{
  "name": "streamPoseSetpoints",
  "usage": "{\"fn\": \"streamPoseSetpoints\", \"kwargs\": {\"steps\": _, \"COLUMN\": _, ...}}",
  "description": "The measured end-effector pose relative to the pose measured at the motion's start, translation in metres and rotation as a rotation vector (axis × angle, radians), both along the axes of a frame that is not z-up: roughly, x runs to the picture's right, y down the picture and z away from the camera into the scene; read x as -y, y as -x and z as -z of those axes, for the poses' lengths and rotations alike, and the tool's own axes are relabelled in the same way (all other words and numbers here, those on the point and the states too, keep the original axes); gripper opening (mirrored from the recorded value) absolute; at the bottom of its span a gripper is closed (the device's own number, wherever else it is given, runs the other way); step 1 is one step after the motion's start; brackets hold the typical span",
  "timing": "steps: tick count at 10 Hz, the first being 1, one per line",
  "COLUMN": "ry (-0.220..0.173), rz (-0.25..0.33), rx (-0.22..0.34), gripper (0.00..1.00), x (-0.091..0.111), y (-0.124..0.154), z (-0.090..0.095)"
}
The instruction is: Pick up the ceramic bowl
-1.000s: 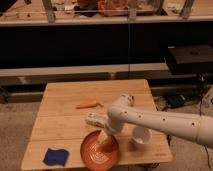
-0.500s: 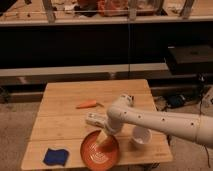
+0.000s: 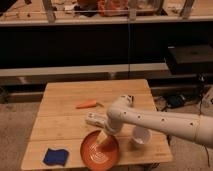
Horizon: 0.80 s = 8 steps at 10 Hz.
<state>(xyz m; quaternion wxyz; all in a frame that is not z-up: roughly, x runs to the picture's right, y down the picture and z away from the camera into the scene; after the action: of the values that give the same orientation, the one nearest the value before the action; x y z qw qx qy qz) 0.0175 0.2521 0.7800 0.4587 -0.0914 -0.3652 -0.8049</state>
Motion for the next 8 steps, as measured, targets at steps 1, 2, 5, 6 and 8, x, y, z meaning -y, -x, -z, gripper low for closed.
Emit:
{"fn": "streamPoseSetpoints", "kwargs": {"steps": 1, "ry": -0.001, "rz": 0.000, "rx": 0.001, "gripper": 0.80, "x": -0.0001, "y": 0.0003, "z": -0.0008}}
{"fn": "streamPoseSetpoints", "kwargs": {"steps": 2, "ry": -0.003, "rz": 0.000, "rx": 0.002, "gripper": 0.80, "x": 0.0001, "y": 0.0008, "z": -0.0012}}
{"fn": "streamPoseSetpoints", "kwargs": {"steps": 5, "ry": -0.006, "rz": 0.000, "rx": 0.003, "gripper": 0.80, "x": -0.0003, "y": 0.0012, "z": -0.0030}}
{"fn": "streamPoseSetpoints", "kwargs": {"steps": 6, "ry": -0.008, "rz": 0.001, "rx": 0.004, "gripper": 0.77, "x": -0.0003, "y": 0.0017, "z": -0.0034}}
{"fn": "streamPoseSetpoints", "kwargs": {"steps": 8, "ry": -0.010, "rz": 0.001, "rx": 0.006, "gripper": 0.62, "x": -0.0001, "y": 0.0023, "z": -0.0045}}
